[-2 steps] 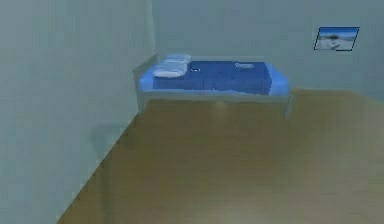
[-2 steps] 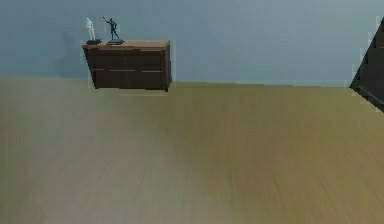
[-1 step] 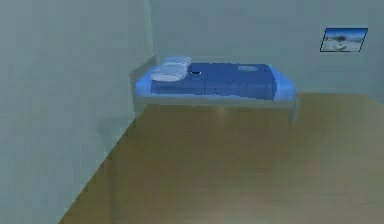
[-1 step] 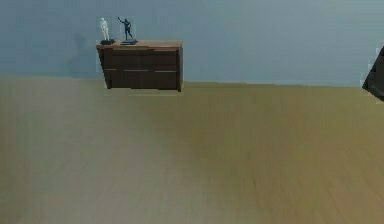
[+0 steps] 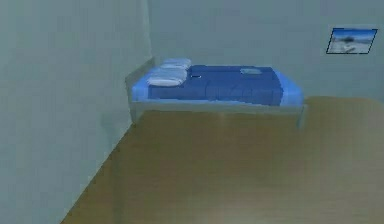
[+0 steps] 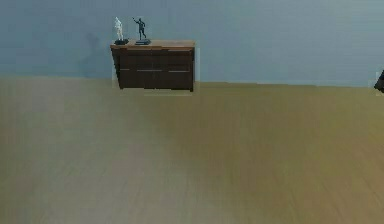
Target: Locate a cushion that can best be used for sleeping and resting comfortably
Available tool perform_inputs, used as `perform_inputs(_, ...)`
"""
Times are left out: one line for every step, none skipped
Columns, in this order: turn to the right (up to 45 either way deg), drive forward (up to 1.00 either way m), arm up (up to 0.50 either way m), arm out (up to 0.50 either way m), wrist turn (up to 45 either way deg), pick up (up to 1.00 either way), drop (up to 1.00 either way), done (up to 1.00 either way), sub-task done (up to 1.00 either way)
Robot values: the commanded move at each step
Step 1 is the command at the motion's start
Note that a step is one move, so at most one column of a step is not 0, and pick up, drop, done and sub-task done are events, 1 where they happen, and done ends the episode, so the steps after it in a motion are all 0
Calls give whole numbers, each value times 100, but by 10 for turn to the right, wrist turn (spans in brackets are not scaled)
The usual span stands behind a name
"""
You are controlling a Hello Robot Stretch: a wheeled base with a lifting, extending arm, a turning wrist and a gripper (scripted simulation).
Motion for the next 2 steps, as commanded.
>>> perform_inputs(90, 0, 0, 0, 0, 0, 0, 0, 0)
perform_inputs(0, 100, 0, 0, 0, 0, 0, 0, 0)
